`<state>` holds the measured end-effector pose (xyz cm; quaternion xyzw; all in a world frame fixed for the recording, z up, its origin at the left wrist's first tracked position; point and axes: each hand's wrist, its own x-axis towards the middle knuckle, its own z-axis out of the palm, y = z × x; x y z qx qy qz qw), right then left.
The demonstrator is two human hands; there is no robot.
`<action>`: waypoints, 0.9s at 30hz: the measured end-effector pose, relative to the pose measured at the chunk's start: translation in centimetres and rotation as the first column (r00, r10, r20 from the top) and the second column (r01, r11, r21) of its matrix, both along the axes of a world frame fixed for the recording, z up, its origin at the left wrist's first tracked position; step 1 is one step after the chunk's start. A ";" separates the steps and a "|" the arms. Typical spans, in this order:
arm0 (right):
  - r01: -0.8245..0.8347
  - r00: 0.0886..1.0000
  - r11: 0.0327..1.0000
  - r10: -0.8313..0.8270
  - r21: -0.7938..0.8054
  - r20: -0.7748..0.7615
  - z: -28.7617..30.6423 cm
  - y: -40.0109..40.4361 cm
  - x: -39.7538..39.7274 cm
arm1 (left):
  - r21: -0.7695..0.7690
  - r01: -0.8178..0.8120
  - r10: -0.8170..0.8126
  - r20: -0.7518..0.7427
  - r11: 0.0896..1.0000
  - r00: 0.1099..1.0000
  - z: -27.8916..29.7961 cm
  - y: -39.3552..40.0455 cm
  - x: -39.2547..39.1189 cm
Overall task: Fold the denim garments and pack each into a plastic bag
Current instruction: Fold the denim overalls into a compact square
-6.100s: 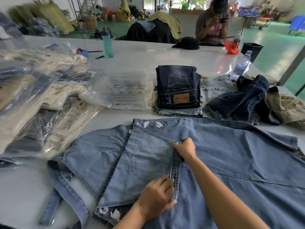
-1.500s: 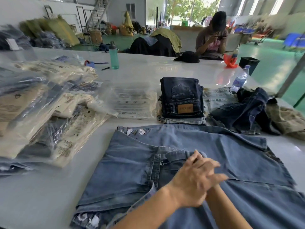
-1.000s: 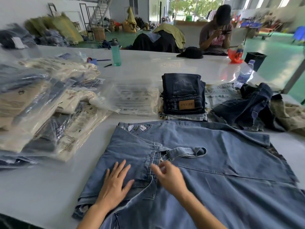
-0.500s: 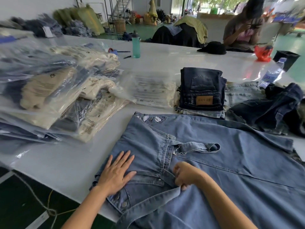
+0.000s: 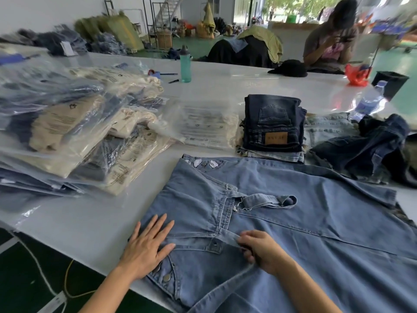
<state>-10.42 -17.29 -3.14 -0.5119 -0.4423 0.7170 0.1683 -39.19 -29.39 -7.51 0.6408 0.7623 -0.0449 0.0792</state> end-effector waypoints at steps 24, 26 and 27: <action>-0.556 0.672 0.821 0.353 0.129 0.651 2.1 0.3 2.2 | -0.287 0.089 0.069 0.498 0.954 0.865 5.9 -1.7 16.7; -0.542 0.698 0.832 0.368 0.117 0.614 2.2 0.6 1.9 | -0.285 0.134 0.113 0.705 0.949 0.700 7.3 -1.7 15.1; -0.524 0.728 0.845 0.376 0.112 0.573 2.3 0.7 1.9 | -0.303 0.181 0.148 0.803 0.936 0.577 8.5 -1.1 14.1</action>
